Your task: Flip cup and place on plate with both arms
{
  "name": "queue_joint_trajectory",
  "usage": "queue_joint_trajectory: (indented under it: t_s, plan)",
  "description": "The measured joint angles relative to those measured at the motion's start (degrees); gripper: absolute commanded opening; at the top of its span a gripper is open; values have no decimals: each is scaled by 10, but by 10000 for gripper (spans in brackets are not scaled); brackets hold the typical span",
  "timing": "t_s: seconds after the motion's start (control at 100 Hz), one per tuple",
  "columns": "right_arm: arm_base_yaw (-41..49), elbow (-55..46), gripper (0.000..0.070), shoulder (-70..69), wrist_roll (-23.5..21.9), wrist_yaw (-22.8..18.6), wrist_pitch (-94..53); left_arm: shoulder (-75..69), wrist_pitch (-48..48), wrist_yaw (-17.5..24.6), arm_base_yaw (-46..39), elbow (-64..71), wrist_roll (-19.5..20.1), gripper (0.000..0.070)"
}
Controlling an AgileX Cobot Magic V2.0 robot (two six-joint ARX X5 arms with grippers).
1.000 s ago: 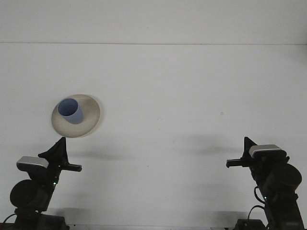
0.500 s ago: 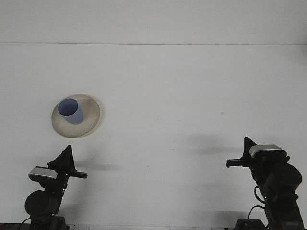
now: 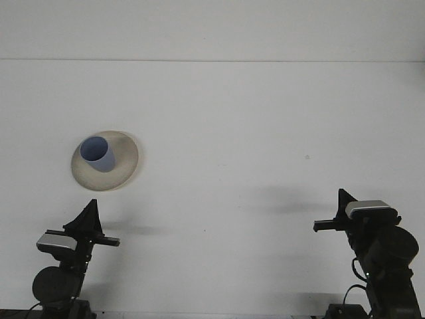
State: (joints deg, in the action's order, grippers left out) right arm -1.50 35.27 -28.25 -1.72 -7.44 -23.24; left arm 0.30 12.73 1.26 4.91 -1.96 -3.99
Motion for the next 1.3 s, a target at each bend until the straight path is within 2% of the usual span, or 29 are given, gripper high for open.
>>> queue_joint_trajectory:
  t_s: [0.62,0.83,1.3]
  plan:
    - [0,0,0,1,0,1,1,0,0,0,0,0,0,11]
    - [0,-13,0,41,0,0,5,0,0,0,0,0,0,11]
    - [0,-236,0,262,0,0,138,0,0,0,0,0,0,11]
